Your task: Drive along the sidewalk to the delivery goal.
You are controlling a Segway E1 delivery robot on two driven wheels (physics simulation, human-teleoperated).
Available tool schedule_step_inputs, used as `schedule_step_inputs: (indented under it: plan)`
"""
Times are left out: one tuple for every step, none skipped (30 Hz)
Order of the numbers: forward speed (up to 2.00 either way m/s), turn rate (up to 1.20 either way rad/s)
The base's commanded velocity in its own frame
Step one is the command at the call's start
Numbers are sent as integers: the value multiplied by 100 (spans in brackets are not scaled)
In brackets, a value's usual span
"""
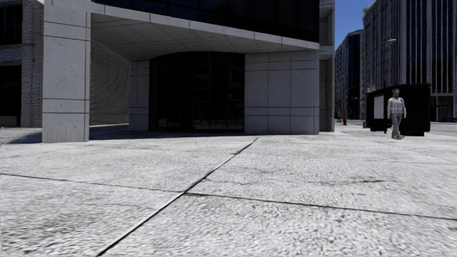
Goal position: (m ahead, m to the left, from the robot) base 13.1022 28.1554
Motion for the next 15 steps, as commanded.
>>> schedule_step_inputs:
  plan:
    - [137,62]
    - [136,64]
    - [136,65]
    - [135,67]
    - [135,67]
    - [135,68]
    - [135,68]
    - [135,68]
    - [135,68]
    - [135,68]
    - [135,68]
    - [135,68]
    - [135,68]
    - [135,68]
    - [135,68]
